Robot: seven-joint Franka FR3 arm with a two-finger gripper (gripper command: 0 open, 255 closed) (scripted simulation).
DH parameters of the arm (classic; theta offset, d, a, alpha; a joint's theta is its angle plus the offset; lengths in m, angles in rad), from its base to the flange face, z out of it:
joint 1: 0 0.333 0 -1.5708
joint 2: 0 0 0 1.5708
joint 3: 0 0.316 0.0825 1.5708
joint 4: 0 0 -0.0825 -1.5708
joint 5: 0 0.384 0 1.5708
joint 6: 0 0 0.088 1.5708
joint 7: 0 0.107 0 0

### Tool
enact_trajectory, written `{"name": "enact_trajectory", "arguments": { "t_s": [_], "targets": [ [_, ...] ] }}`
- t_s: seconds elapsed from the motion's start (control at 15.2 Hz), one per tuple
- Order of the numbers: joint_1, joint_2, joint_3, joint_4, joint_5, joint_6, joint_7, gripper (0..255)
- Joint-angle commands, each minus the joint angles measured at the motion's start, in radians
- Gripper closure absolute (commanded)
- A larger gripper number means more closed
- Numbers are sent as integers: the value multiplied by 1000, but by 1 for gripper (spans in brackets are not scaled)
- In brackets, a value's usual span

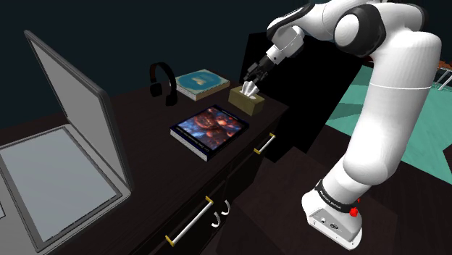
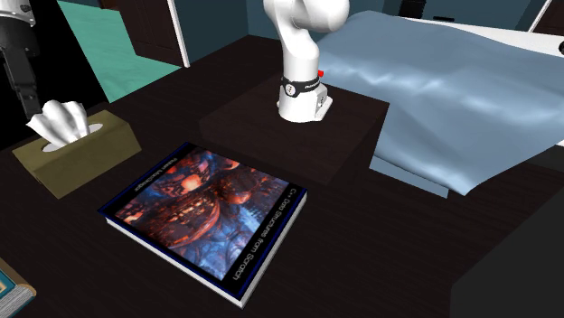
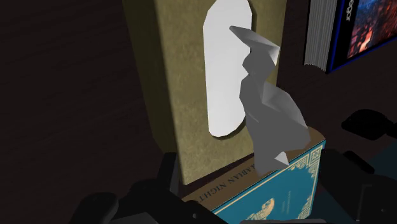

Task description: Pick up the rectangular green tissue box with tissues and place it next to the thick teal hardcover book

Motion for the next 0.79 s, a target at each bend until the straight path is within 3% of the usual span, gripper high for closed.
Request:
{"name": "enact_trajectory", "arguments": {
  "t_s": [0.0,0.2,0.73],
  "targets": [
    [-5,-16,-9,6,-16,-21,8,0],
    [-22,-56,-33,30,-57,-84,29,0],
    [-22,-56,-33,30,-57,-84,29,0]
  ]
}}
